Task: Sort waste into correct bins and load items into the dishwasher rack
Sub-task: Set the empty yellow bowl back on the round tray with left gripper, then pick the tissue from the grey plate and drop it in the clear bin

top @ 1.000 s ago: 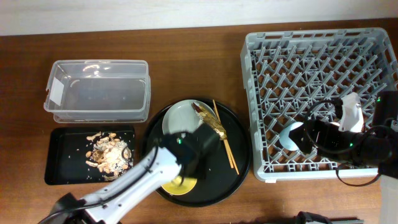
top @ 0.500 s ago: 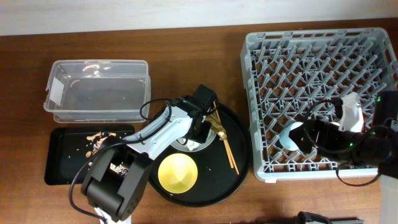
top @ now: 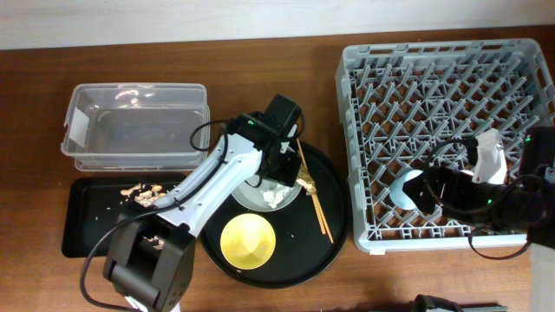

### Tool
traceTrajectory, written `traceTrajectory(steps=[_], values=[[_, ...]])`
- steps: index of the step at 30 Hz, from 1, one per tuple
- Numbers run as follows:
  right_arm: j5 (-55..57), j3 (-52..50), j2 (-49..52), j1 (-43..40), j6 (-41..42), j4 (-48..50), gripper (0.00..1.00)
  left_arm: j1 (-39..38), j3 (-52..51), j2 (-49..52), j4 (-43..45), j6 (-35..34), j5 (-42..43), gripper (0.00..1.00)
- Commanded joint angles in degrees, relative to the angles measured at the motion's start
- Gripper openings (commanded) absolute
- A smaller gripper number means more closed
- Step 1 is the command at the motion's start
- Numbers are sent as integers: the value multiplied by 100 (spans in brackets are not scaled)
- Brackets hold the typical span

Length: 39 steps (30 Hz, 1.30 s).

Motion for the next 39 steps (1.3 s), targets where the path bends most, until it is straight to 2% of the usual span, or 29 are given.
traceTrajectory(steps=[1,3,6,7,8,11,13,16,18,20,22,27,31,32,33,34,35,37,39], values=[[-50,24,4,37,-68,15,95,-59,-564,9,251,-42,133,81],[-50,24,4,37,-68,15,95,-61,-1062,66,901,-37,636,82],[-52,24,4,37,-66,15,95,-66,-1491,79,1770,-37,575,80],[-52,24,4,37,-66,11,95,-70,-1569,79,2044,-37,573,58],[-52,24,4,37,-66,11,95,-70,-1600,79,2122,-37,546,46],[-52,24,4,37,-66,-11,95,-70,-1604,90,2085,-37,221,15],[-52,24,4,37,-66,-57,95,-70,-1604,90,2026,-37,166,0],[-50,24,4,37,-68,-101,95,-63,-1397,13,1711,-44,170,0],[-52,24,4,37,-66,-138,95,33,-811,-273,927,-85,149,0],[-52,24,4,37,-66,-138,95,284,-70,-691,39,-85,-293,0],[-52,24,4,37,-66,-138,95,643,446,-966,-442,-83,-527,0],[-52,24,4,37,-66,-138,95,2109,566,-1073,-48,-68,-1298,0],[-52,24,4,37,-66,-146,95,3003,564,-619,758,76,-1259,0],[-52,24,4,37,-66,-175,95,3106,564,-481,933,79,-1185,6],[-52,24,4,37,-66,-205,95,3171,564,-361,1010,275,-881,26],[-50,24,4,37,-68,-227,95,3143,588,-376,868,503,-614,31],[-52,24,4,37,-66,-210,95,2924,804,-496,319,514,-313,41],[-52,24,4,37,-66,-201,95,2330,951,-743,-319,256,-63,48],[-52,24,4,37,-66,-225,95,1751,918,-750,-634,-275,-57,48]])
